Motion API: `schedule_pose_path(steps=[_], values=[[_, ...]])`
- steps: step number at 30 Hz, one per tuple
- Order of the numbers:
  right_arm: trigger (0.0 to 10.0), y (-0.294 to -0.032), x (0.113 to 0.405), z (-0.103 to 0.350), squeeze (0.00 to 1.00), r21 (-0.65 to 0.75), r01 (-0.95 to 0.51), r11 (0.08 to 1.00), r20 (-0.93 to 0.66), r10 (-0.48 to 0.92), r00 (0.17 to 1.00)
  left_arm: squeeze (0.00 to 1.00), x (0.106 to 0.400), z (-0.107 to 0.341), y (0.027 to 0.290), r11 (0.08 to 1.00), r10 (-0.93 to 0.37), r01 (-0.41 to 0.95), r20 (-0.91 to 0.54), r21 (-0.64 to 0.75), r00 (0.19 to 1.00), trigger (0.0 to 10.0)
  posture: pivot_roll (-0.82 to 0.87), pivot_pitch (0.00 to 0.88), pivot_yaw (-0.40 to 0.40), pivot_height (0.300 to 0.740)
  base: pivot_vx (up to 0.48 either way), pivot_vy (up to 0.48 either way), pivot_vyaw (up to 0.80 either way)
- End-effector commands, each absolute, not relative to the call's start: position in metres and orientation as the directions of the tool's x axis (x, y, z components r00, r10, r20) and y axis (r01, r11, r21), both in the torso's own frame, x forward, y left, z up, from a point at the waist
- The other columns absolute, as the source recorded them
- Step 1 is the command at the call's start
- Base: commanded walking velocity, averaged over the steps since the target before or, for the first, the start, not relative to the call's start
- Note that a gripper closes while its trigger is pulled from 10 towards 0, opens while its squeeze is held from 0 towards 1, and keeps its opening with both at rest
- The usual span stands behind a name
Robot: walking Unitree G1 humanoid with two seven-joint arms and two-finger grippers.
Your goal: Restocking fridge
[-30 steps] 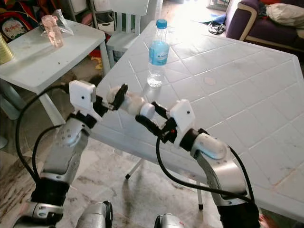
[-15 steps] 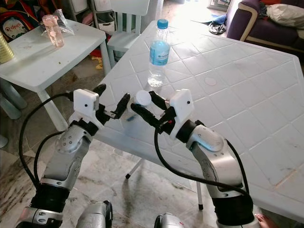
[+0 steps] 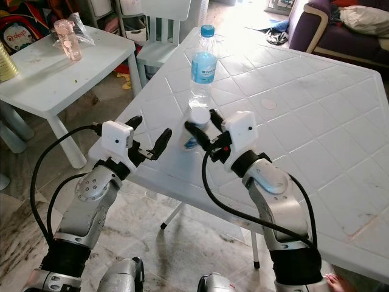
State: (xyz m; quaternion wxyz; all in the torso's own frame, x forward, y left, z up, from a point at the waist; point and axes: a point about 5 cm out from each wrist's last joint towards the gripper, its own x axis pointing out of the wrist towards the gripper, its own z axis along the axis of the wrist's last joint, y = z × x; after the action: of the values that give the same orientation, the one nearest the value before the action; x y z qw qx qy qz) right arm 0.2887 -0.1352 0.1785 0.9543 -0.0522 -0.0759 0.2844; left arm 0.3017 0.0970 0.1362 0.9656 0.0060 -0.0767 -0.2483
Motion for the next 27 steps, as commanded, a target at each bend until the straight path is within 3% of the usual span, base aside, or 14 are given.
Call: schedule_pose_path(steps=[1, 7, 14, 27], values=[[0.0, -0.14, 0.293, 0.19, 0.0, -0.17, -0.485, 0.858, 0.169, 0.511, 0.843, 0.0, 0.303, 0.133, 0.102, 0.886, -0.464, 0.46, 0.13, 0.063, 0.876, 10.0, 0.03, 0.065, -0.037, 0.74, 0.0, 0.0, 0.0], [0.0, -0.164, 0.305, 0.189, 0.0, -0.178, -0.201, 0.963, 0.189, 0.234, 0.954, 0.0, 0.309, 0.129, 0.118, 0.91, -0.413, 0.406, 0.108, 0.08, 0.904, 10.0, 0.03, 0.067, -0.036, 0.74, 0.0, 0.0, 0.0], [0.0, -0.187, 0.311, 0.187, 0.0, -0.1, 0.029, 0.995, 0.181, -0.011, 0.983, 0.0, 0.305, 0.124, 0.116, 0.907, -0.419, 0.413, 0.095, 0.079, 0.903, 10.0, 0.02, 0.069, -0.031, 0.74, 0.0, 0.0, 0.0], [0.0, -0.191, 0.318, 0.205, 0.0, 0.111, 0.176, 0.978, 0.131, -0.19, 0.973, 0.0, 0.307, 0.123, 0.112, 0.905, -0.425, 0.419, 0.093, 0.079, 0.9, 10.0, 0.02, 0.067, -0.03, 0.74, 0.0, 0.0, 0.0]])
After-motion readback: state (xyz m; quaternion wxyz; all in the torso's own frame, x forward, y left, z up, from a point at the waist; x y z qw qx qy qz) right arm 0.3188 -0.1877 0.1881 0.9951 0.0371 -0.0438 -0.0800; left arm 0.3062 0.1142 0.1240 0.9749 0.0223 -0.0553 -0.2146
